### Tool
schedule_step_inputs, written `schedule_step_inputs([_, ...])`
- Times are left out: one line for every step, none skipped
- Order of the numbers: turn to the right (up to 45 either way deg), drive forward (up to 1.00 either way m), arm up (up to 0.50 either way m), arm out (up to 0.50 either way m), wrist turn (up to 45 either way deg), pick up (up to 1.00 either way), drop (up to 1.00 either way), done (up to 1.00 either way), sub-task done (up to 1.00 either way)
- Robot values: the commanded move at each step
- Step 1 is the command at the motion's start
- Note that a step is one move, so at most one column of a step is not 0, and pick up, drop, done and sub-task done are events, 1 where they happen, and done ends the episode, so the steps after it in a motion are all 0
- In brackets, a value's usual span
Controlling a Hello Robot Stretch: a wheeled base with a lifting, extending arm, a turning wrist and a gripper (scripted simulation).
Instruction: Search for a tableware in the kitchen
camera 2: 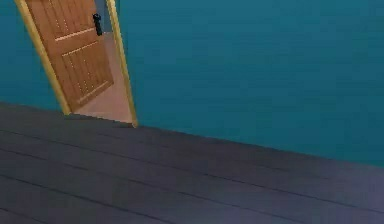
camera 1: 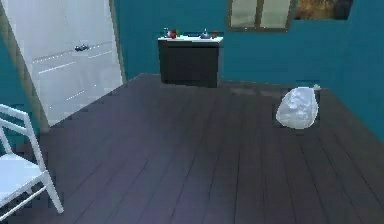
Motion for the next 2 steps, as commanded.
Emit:
schedule_step_inputs([0.0, 1.00, 0.00, 0.00, 0.0, 0.00, 0.00, 0.00, 0.00])
schedule_step_inputs([0.0, 1.00, 0.00, 0.00, 0.0, 0.00, 0.00, 0.00, 0.00])
